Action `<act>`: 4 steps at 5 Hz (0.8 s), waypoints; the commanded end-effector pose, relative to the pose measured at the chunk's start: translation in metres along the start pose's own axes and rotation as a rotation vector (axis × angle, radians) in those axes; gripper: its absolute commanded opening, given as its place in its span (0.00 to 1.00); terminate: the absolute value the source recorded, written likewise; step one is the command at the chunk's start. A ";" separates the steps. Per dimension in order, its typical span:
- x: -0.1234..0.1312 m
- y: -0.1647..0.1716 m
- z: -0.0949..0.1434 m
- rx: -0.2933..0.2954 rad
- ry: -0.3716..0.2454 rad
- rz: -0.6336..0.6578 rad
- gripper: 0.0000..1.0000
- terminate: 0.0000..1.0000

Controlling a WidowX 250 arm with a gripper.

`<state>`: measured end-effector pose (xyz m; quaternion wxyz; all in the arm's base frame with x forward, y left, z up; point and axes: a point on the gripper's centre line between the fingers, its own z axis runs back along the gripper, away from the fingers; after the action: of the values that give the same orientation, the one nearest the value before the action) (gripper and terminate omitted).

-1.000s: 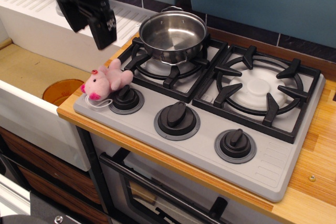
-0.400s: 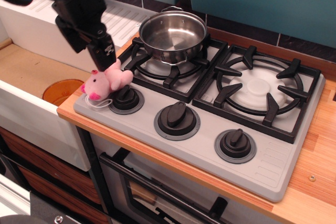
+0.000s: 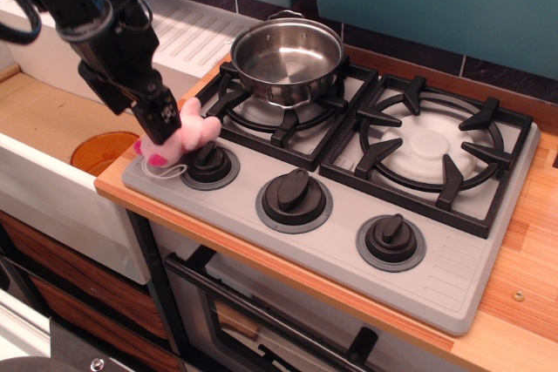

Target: Put pan on stove and put stuffedpig in pan

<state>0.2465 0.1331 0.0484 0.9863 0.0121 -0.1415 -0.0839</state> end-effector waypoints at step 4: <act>0.016 0.002 -0.014 0.015 0.036 0.008 0.00 0.00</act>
<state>0.2544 0.1300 0.0271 0.9920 0.0037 -0.0998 -0.0775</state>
